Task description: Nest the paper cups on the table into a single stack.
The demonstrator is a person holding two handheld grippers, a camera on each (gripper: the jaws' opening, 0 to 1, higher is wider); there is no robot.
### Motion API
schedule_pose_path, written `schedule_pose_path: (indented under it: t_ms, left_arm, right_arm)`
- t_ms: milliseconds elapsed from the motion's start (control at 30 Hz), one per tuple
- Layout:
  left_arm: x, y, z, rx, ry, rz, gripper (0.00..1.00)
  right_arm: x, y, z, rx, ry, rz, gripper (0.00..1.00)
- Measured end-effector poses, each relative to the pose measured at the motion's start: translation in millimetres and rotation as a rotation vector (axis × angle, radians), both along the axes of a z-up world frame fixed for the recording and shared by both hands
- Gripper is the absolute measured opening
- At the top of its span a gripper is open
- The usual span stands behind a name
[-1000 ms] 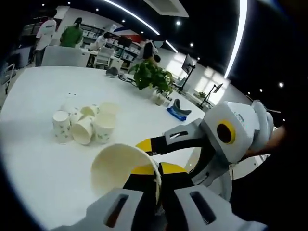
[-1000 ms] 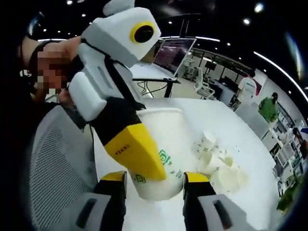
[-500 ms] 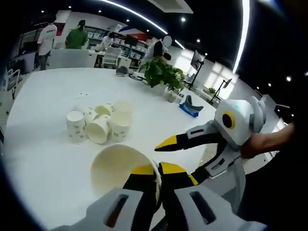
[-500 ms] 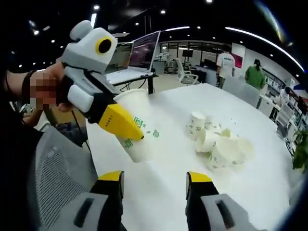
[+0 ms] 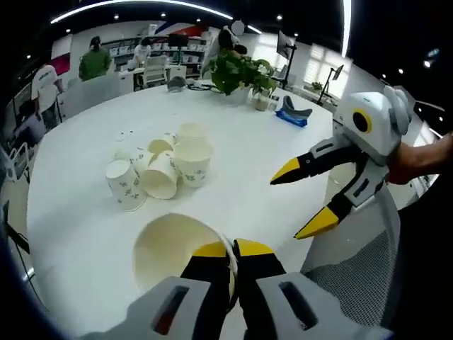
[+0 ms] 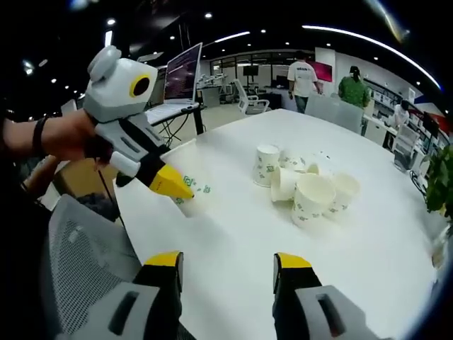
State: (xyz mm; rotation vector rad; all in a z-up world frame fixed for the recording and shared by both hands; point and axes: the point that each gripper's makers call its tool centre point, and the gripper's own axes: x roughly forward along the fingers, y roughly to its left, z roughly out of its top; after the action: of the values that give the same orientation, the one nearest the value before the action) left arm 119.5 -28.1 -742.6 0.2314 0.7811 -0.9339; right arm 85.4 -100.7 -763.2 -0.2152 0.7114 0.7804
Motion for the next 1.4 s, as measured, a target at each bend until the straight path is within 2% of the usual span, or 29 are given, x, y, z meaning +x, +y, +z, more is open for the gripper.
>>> schedule_pose_path:
  t_ms: [333,467,567,900,1000,1400]
  left_arm:
    - [18.4,1.7,-33.8,0.247,-0.061,-0.141,0.00]
    - [21.4,-4.3,-41.9,0.282,-0.059,-0.173,0.00]
    - [24.6,-4.5,-51.3,0.348,-0.070,-0.221,0.00]
    - [35.0,-7.4,-67.3,0.392,-0.050,-0.252,0.00]
    - [34.9,-6.5,-68.1,0.396,-0.027,-0.245,0.00]
    - [36.4,-8.1,-65.2,0.401,-0.029,-0.252,0.00]
  right_arm:
    - [-6.3,-12.2,-8.4,-0.004,0.029,-0.037,0.50]
    - [-7.7,-16.8,-11.9,0.000,0.039,-0.055,0.50]
    - [-10.6,-19.7,-10.4,0.000,0.046,-0.066,0.50]
    - [-14.1,-28.5,-14.0,-0.011,0.057,-0.083,0.50]
    - [-15.1,-29.6,-15.5,-0.014,0.062,-0.083,0.50]
    - [-16.2,-34.0,-18.5,-0.014,0.074,-0.090,0.49]
